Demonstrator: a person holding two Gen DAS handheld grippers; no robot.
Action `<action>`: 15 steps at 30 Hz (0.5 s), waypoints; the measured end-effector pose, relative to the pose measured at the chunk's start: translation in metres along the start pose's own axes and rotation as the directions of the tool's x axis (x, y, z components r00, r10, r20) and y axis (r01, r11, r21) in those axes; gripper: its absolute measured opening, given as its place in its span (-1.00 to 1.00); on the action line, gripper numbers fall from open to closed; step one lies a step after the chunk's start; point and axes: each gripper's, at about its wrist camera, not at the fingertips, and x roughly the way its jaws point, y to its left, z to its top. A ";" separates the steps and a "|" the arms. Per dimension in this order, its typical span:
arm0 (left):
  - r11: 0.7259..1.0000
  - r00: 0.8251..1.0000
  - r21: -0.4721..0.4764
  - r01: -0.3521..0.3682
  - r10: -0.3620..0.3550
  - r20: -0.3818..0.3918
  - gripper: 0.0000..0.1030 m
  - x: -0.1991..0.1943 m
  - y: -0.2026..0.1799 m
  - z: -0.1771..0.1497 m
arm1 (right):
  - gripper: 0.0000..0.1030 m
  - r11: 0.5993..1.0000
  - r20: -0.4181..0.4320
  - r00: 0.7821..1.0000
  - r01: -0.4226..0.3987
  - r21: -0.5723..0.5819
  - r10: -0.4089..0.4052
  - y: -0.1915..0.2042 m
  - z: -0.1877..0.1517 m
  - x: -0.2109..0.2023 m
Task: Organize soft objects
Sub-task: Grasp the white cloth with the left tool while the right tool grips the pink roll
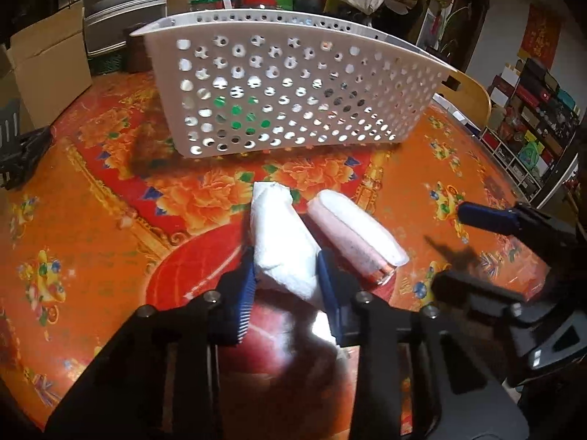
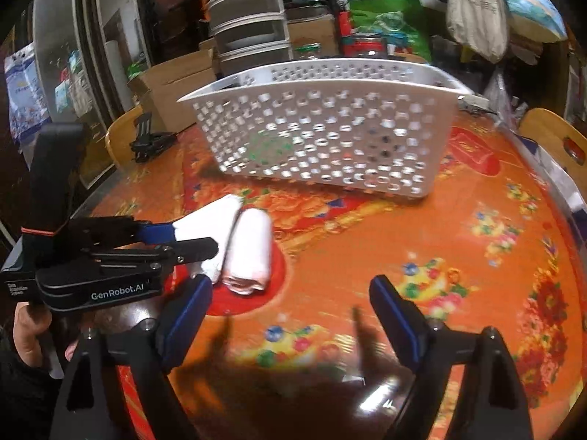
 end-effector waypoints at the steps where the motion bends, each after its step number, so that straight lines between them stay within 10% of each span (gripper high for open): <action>1: 1.000 1.000 -0.005 0.000 0.000 0.000 -0.43 -0.001 0.003 -0.001 | 0.61 1.000 -0.005 1.000 -0.004 -0.009 0.004 0.004 0.001 0.003; 15: 0.999 0.999 -0.053 0.000 0.001 0.034 -0.43 -0.023 0.034 -0.012 | -0.33 0.996 -0.092 0.996 -0.007 -0.084 -0.001 0.028 0.011 0.048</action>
